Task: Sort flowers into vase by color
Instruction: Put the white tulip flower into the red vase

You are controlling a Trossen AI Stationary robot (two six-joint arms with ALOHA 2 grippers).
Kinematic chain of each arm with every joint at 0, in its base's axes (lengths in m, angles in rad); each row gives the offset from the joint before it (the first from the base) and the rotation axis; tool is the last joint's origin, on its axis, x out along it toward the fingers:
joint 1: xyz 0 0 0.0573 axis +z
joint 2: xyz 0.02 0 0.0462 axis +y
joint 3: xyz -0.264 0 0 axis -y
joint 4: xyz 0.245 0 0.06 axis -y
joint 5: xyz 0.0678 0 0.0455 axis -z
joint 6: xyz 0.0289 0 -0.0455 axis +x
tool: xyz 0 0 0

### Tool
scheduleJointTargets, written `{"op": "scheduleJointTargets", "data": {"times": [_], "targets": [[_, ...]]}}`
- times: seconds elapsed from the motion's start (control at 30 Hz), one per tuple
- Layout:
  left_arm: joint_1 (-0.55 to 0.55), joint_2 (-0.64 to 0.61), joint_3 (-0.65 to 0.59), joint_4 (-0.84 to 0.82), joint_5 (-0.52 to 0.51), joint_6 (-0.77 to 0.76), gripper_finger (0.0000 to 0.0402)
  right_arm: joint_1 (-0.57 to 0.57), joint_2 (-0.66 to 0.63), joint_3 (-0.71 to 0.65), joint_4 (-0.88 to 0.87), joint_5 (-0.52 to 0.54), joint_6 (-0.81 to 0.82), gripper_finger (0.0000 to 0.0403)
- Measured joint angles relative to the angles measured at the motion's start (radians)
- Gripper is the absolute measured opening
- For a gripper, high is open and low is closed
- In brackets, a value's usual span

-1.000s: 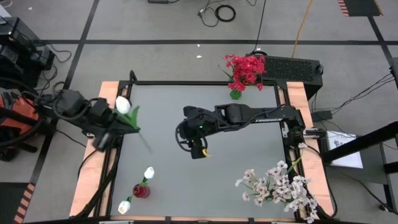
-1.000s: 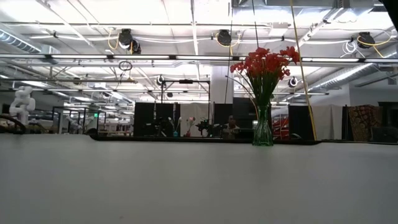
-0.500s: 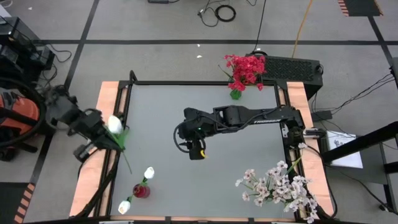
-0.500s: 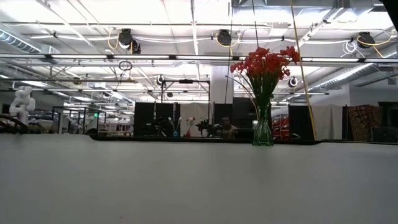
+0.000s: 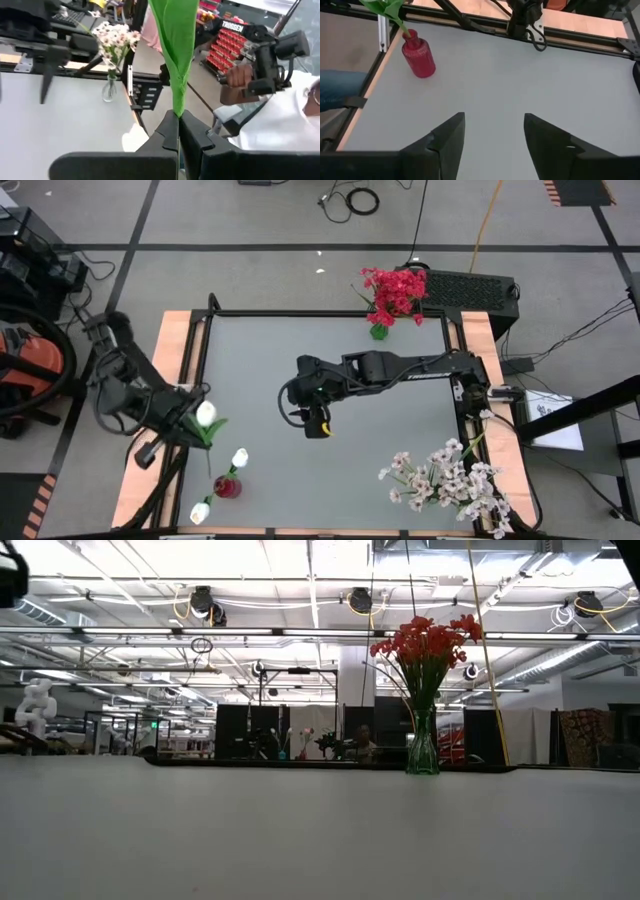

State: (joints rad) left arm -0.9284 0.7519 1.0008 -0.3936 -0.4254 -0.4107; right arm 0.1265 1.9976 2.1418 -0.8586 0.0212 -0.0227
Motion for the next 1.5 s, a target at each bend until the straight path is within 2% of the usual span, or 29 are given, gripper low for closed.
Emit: {"op": "scheduleJointTargets", "data": {"times": [0.17,0.33,0.57,0.83,1.23,1.5], "targets": [[-0.131,0.086,0.0,0.047,-0.114,0.006,0.0002,0.0,0.0,0.0,-0.002,0.0,0.0,0.0196],[-0.207,0.171,0.001,0.161,-0.241,0.081,0.0001,0.0,0.0,0.0,0.0,0.0,-0.015,0.0196],[-0.242,0.218,0.0,0.122,-0.362,0.078,0.0001,0.0,0.0,0.0,0.015,0.0,-0.023,0.0196],[-0.289,0.249,0.0,0.032,-0.469,-0.026,0.0001,0.0,0.0,0.0,0.016,0.0,-0.018,0.0196],[-0.344,0.308,0.0,0.028,-0.56,-0.056,0.0001,0.0,0.0,0.0,0.019,0.0,-0.017,0.0196],[-0.344,0.328,0.0,-0.075,-0.573,-0.151,0.001,0.0,0.0,0.0,0.021,0.0,-0.015,0.0196]]}}
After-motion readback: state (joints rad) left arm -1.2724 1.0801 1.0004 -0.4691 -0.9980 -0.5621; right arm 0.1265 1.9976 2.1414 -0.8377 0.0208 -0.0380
